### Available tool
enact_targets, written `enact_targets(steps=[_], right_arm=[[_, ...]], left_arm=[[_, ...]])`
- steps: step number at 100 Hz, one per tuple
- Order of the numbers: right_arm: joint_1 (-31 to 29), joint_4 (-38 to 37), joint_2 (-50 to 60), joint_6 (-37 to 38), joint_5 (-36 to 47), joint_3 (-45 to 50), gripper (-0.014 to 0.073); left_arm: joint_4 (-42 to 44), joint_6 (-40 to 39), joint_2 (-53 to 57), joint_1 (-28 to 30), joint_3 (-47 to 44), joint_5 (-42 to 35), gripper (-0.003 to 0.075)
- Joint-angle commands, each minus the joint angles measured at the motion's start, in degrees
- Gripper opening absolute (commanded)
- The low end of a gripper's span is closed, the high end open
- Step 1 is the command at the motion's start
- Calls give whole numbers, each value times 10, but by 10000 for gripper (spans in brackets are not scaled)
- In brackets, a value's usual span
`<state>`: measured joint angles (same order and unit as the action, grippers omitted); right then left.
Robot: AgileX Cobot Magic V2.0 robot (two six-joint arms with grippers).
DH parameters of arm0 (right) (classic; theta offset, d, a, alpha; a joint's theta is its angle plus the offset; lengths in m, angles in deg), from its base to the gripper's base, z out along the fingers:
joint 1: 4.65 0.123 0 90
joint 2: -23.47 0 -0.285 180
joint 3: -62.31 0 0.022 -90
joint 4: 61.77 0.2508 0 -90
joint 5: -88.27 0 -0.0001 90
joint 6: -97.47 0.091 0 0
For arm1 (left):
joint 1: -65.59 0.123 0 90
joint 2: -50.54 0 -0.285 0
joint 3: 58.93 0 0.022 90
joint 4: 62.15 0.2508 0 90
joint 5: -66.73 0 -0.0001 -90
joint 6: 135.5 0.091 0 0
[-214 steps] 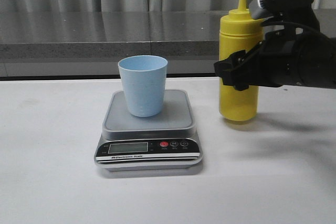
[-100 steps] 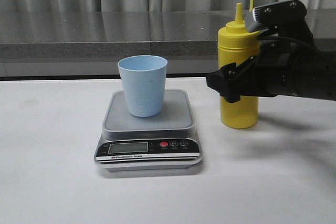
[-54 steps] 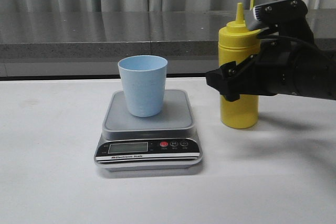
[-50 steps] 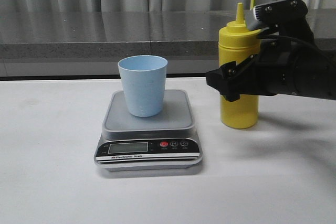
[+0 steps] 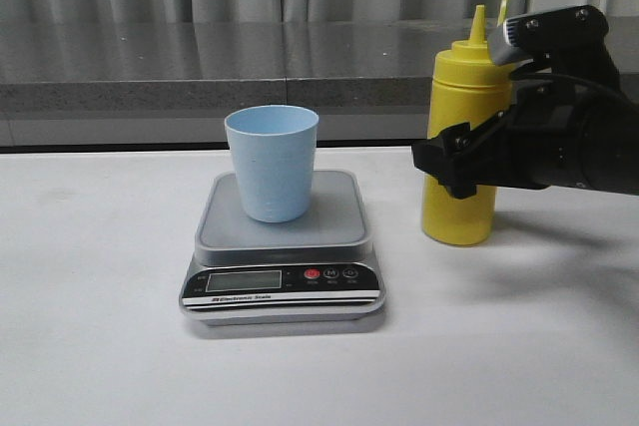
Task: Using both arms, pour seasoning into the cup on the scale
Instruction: 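Lower the yellow bottle back onto the table beside the scale, then open the right gripper and withdraw it from the bottle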
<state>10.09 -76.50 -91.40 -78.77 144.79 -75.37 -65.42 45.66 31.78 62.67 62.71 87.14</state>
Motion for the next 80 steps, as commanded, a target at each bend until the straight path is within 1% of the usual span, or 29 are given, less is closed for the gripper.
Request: enact_targets(steps=[1, 31, 51, 65, 80], right_arm=[[-5, 2, 22, -4, 53, -3, 655], [-5, 23, 29, -4, 78, 39, 655], [-5, 46, 74, -4, 82, 78, 655], [-5, 70, 124, -4, 65, 107, 655], [-5, 105, 194, -4, 10, 141, 655]], left_arm=[[-2, -7, -5, 2, 14, -45, -20], [-2, -7, -5, 2, 14, -45, -20], [-2, -7, -5, 2, 14, -45, -20], [-2, -7, -5, 2, 14, -45, -20], [-2, -7, -5, 2, 14, -45, -20]])
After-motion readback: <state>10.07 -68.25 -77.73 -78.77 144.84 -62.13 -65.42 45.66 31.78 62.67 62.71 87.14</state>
